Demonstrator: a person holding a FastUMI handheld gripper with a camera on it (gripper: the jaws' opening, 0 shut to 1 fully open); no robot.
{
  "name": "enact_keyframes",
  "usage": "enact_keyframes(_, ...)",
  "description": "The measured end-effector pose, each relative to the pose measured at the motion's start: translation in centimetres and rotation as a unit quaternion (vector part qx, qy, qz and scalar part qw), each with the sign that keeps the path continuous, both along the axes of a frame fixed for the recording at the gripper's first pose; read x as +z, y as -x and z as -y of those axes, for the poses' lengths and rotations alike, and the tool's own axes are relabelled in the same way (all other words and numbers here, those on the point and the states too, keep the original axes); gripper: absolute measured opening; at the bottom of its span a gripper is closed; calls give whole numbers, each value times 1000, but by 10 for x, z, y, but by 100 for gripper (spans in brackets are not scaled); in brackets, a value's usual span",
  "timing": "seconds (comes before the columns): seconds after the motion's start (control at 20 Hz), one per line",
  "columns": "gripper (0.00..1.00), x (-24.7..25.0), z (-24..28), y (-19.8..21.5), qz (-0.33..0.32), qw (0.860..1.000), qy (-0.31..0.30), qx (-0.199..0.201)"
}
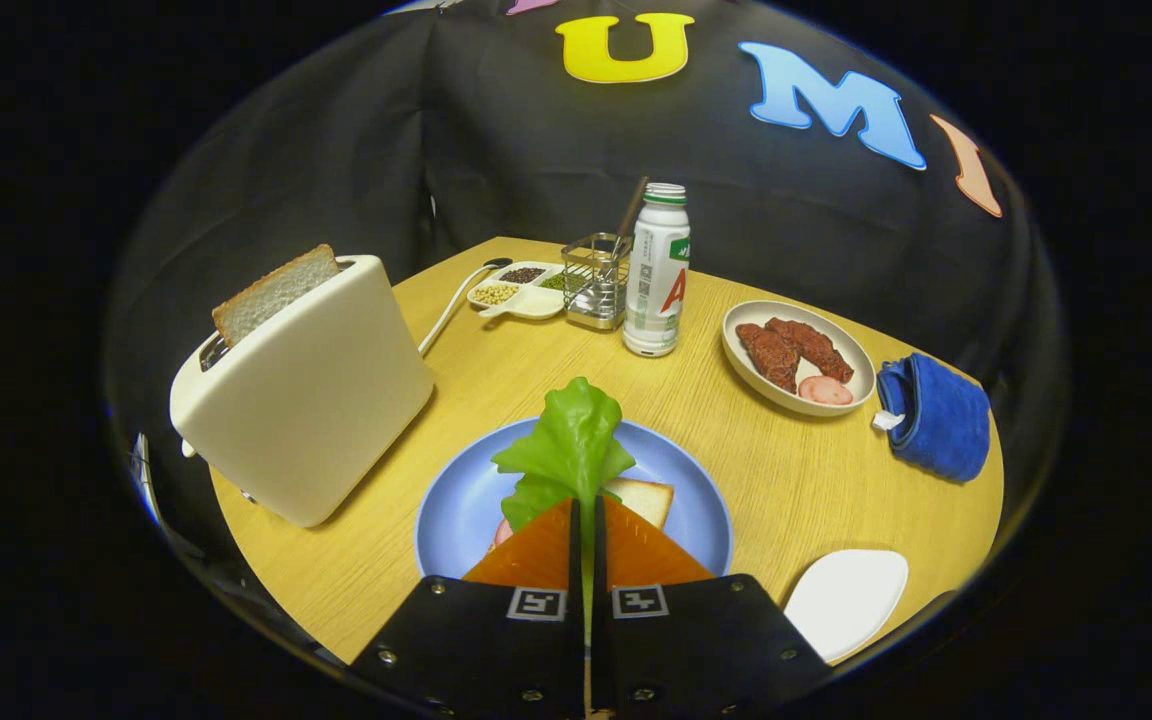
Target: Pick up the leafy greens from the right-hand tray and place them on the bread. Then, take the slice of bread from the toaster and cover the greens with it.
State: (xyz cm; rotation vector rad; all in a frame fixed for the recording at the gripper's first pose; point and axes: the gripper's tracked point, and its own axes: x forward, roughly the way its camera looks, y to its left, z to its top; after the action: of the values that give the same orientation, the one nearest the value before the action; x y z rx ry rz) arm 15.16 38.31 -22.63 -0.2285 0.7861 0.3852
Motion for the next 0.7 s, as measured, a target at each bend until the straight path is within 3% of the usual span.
enact_keyframes(0.3, 17, -3, -10, -4, 26, 999, 6, 19)
enact_keyframes(0.35, 25, 1, -7, -3, 35, 999, 10, 17)
enact_keyframes(0.7, 25, 43, -5, 15, 135, 990, -33, -12)
